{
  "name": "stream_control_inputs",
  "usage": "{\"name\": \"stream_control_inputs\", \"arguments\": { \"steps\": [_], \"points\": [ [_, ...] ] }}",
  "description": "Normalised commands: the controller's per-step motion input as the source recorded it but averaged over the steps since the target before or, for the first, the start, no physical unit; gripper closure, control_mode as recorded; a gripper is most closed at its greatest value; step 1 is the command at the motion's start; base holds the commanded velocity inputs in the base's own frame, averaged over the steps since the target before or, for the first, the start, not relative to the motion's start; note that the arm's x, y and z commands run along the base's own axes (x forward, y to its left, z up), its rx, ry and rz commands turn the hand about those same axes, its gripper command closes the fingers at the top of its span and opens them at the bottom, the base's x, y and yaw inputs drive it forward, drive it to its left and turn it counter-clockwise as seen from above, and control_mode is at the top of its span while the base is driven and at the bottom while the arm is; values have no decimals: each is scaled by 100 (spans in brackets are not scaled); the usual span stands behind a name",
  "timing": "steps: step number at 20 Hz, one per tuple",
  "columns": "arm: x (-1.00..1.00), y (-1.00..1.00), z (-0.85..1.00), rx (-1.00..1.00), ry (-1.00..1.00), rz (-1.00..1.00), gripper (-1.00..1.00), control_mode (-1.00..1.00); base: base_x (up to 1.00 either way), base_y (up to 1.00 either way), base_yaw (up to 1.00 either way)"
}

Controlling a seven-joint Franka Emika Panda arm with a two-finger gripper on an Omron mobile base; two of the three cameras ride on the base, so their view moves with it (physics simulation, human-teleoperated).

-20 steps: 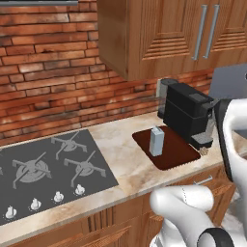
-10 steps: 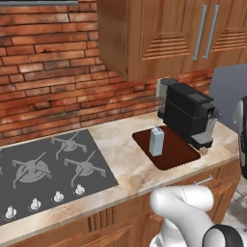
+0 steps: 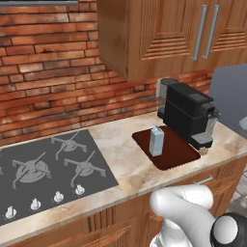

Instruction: Take out the milk from the fridge and place it on the tray on the counter. Then take the sugar cube near the tray and place it in the tray.

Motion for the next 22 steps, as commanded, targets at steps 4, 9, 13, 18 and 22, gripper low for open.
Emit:
{"name": "stream_control_inputs", "arguments": {
  "steps": [4, 9, 13, 18, 22],
  "points": [
    [0, -23, -41, 7, -15, 27, -100, -100, 0, 0, 0],
    [2, -9, -40, 7, -19, 20, -100, -100, 0, 0, 0],
    [0, -2, -42, 5, -23, 11, -100, -100, 0, 0, 0],
    [1, 0, -36, 2, -20, 5, -100, -100, 0, 0, 0],
    [5, 0, -18, 0, -2, 5, -100, -100, 0, 0, 0]
  ]
}}
